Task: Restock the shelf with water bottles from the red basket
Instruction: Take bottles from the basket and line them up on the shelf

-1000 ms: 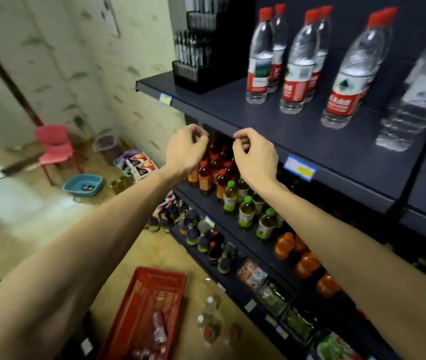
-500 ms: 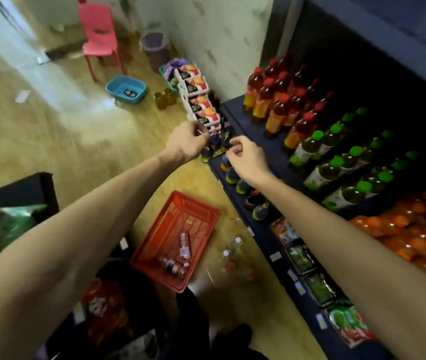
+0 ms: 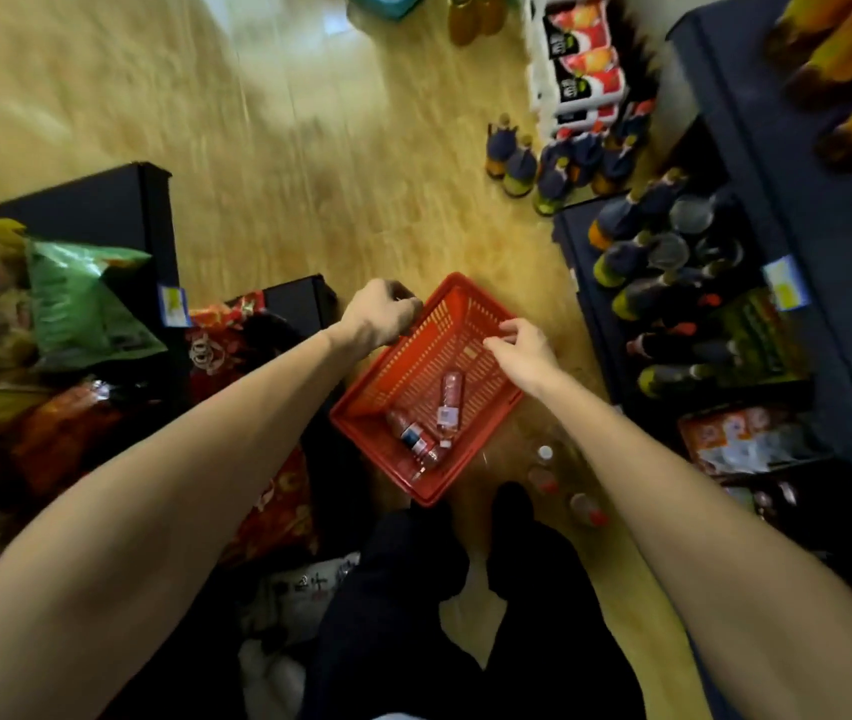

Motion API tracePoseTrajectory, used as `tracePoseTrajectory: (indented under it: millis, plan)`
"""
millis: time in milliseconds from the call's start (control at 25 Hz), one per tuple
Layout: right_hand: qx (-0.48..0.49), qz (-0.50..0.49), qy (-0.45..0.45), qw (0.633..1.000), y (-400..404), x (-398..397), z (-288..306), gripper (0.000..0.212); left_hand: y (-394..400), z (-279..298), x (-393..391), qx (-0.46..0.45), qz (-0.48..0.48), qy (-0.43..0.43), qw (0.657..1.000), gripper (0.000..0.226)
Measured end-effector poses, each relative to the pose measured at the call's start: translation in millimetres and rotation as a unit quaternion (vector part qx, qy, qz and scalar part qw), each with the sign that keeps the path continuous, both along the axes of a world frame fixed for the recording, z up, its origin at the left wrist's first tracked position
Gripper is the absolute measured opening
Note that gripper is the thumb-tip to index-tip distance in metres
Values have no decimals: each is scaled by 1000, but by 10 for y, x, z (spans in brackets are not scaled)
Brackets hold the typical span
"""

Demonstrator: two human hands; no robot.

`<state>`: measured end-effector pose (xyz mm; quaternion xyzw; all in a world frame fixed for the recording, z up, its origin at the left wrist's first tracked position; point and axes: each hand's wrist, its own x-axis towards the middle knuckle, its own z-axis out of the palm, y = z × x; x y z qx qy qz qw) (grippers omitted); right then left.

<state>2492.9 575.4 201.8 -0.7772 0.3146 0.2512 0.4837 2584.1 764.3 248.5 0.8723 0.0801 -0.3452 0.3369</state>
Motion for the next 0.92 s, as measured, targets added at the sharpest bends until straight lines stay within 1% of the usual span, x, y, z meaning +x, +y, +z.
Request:
tracePoseTrajectory:
  millis: [200,280,400,480,560,680,760,840,920]
  plan:
    - [39,-34,56,997,231,194,-1199,51,195,-1288,-72,17,93,45,995,24]
    - [53,-38,74,995,302,245,-1674,56,306,-1752,-95,17,120,63,991,20]
    - [52,-64,87,993,377,305,-2310,63,435,-2328,-152,30,163,87,982,19]
    - [53,-78,91,991,449,326,-2785,62,502,-2796,-210,28,202,103,973,20]
    - [38,-78,115,990,491,316,-3348,57,554,-3193,-313,53,211,99,971,33]
    - [25,-60,137,988,557,265,-4196,58,663,-3744,-471,80,214,100,968,49]
    - [29,-46,154,987,628,273,-4477,61,737,-4099,-574,86,225,113,964,56]
    - [13,-20,159,987,713,328,-4499,58,800,-4447,-622,92,244,121,958,65]
    - [-6,-11,160,987,763,376,-4654,56,837,-4755,-654,108,266,127,950,72]
